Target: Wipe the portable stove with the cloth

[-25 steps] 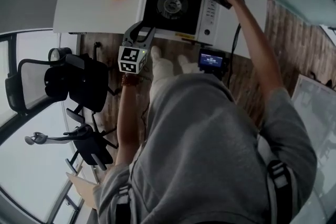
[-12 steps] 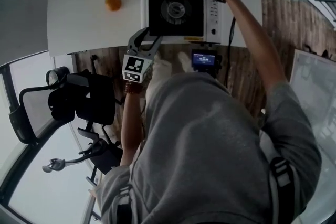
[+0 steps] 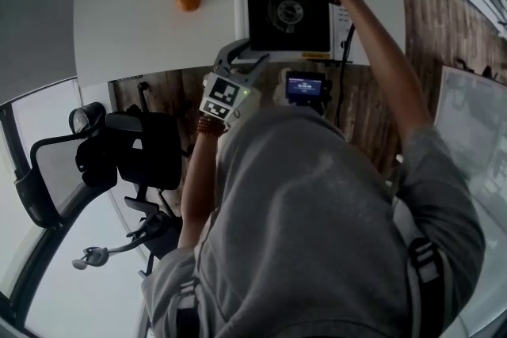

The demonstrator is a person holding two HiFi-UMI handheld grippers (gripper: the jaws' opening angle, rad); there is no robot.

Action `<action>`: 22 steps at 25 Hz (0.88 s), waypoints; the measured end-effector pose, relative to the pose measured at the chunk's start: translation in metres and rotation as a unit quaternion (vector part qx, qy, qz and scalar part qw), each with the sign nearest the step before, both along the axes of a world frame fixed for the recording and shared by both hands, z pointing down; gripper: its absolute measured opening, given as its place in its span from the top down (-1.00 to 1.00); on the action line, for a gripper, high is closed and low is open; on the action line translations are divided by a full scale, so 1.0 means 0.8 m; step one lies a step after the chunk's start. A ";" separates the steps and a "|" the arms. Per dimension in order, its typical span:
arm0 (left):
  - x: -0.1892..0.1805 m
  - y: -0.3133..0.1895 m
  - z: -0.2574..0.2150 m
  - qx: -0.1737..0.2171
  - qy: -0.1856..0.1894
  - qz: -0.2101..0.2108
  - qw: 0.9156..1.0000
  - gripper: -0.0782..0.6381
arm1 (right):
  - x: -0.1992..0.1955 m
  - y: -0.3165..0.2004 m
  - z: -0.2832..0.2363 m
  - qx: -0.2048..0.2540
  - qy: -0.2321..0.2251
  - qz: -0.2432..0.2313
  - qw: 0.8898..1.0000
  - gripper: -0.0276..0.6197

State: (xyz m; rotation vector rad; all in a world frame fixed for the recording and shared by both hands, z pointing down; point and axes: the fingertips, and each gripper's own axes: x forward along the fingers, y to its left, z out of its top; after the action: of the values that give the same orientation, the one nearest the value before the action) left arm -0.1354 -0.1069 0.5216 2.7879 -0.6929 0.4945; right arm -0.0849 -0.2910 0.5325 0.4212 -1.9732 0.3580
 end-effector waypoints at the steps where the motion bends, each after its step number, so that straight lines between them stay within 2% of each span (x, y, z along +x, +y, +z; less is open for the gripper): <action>1: -0.001 0.002 0.000 0.000 0.002 0.005 1.000 0.13 | -0.008 0.000 0.000 -0.002 0.001 0.000 1.000 0.63; 5: 0.000 -0.002 0.001 0.008 0.015 0.007 1.000 0.14 | -0.018 -0.004 0.004 -0.020 0.014 0.012 1.000 0.64; 9: -0.003 -0.005 0.000 0.007 0.026 0.003 1.000 0.14 | -0.022 -0.007 0.002 -0.025 0.001 0.045 0.999 0.64; 13: -0.010 0.001 0.001 0.016 0.023 0.015 1.000 0.14 | -0.018 -0.002 -0.001 -0.003 -0.004 0.047 0.999 0.64; 16: -0.015 0.003 0.000 0.024 0.015 0.020 0.999 0.14 | -0.022 -0.004 -0.032 0.041 -0.027 0.049 0.998 0.64; 19: -0.022 0.001 0.003 0.030 0.008 0.015 0.999 0.14 | -0.053 0.003 -0.062 0.073 -0.057 0.011 0.996 0.64; 22: -0.027 0.001 0.007 0.029 0.015 0.006 0.999 0.14 | -0.079 0.020 -0.058 0.101 -0.014 -0.051 0.993 0.64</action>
State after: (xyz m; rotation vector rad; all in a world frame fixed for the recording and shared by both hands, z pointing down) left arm -0.1568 -0.1062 0.5274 2.8495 -0.6947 0.4413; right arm -0.1483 -0.2750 0.4864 0.4439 -2.0574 0.0992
